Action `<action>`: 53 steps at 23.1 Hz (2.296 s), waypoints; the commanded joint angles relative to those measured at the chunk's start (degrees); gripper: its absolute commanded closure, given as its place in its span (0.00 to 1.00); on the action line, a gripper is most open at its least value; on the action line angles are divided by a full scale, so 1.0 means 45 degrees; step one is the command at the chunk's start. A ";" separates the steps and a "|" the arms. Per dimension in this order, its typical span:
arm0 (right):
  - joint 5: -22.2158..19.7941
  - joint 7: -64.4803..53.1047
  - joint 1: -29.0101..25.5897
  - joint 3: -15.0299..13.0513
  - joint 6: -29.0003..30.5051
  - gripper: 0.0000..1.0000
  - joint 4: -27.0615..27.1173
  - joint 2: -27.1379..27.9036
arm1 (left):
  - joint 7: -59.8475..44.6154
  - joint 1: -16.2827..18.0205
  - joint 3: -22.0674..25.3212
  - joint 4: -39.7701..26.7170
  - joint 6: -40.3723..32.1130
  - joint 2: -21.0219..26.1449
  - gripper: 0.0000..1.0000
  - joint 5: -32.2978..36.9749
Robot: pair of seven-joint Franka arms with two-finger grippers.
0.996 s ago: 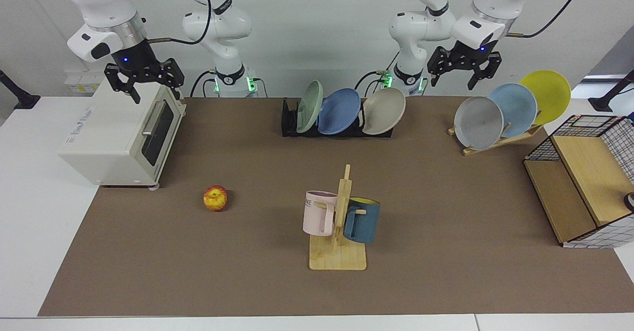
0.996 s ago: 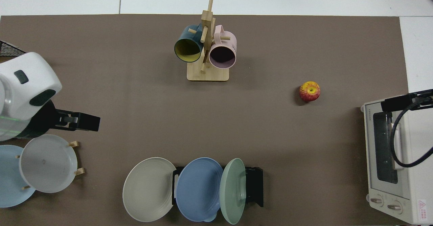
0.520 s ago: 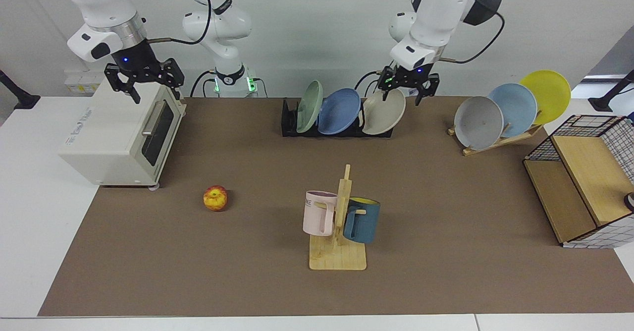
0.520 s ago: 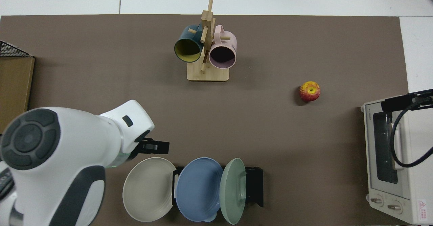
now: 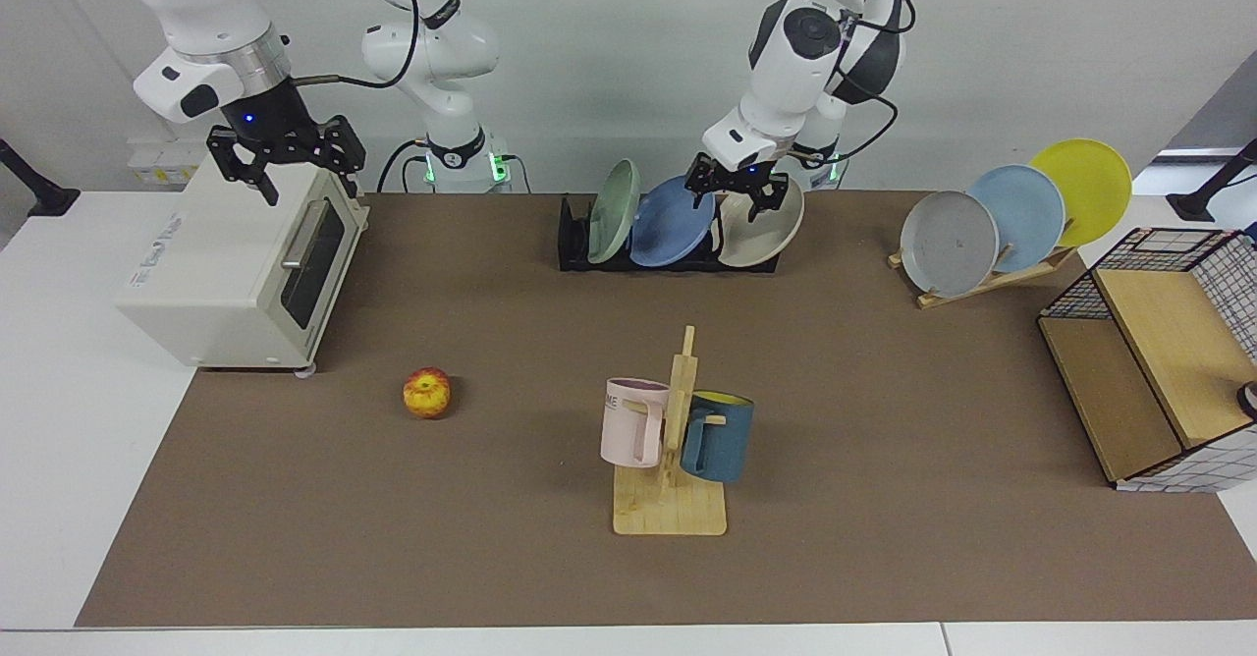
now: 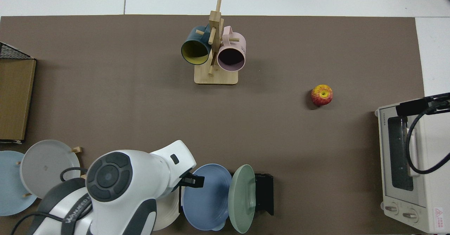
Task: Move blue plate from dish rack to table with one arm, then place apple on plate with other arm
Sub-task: 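Reach the left gripper toward the blue plate in the dish rack, then grasp the rim of the blue plate with the left gripper, then lift the blue plate out of the rack while the right gripper reaches the apple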
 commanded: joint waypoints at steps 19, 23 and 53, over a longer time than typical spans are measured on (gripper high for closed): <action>0.0009 0.0217 -0.0071 0.0076 0.0045 0.00 -0.0252 -0.0217 | -0.1720 -0.0918 -0.0664 -0.1511 0.1564 -0.0397 0.98 -0.0206; 0.0009 0.0197 -0.0071 0.0076 0.0064 0.00 -0.0252 -0.0217 | -0.1563 -0.0607 -0.0508 -0.0635 0.0610 -0.0456 1.00 -0.0030; 0.1064 0.0216 0.0162 0.0096 0.5450 0.00 -0.2301 0.2771 | 0.3984 0.4004 -0.0897 0.3627 0.3512 0.5774 1.00 -0.4595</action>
